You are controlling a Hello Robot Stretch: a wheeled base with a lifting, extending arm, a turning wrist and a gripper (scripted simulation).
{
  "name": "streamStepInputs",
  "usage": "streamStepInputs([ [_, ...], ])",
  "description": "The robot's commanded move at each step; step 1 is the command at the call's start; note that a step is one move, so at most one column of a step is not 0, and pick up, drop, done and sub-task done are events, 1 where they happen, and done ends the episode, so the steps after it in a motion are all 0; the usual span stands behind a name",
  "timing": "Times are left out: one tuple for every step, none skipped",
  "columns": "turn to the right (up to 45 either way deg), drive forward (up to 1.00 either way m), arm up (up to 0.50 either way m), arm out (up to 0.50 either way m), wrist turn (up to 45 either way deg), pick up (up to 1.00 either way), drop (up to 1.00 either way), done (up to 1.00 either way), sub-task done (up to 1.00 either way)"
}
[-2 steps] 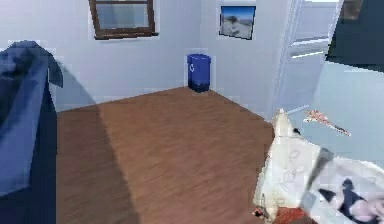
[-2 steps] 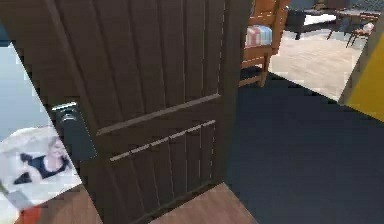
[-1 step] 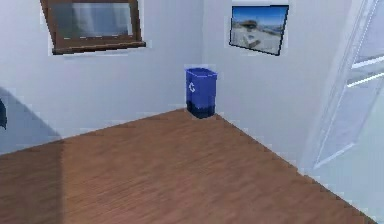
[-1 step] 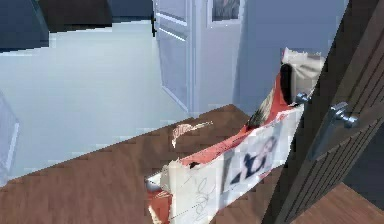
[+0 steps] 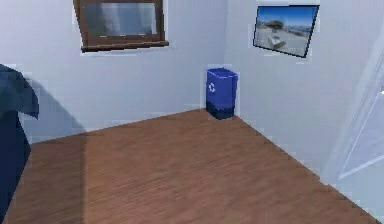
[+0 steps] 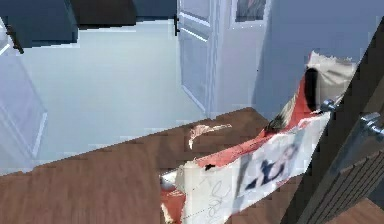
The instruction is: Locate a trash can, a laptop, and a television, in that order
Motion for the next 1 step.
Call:
streamStepInputs([
  [0.0, 0.2, 0.0, 0.0, 0.0, 0.0, 0.0, 0.0, 0.0],
])
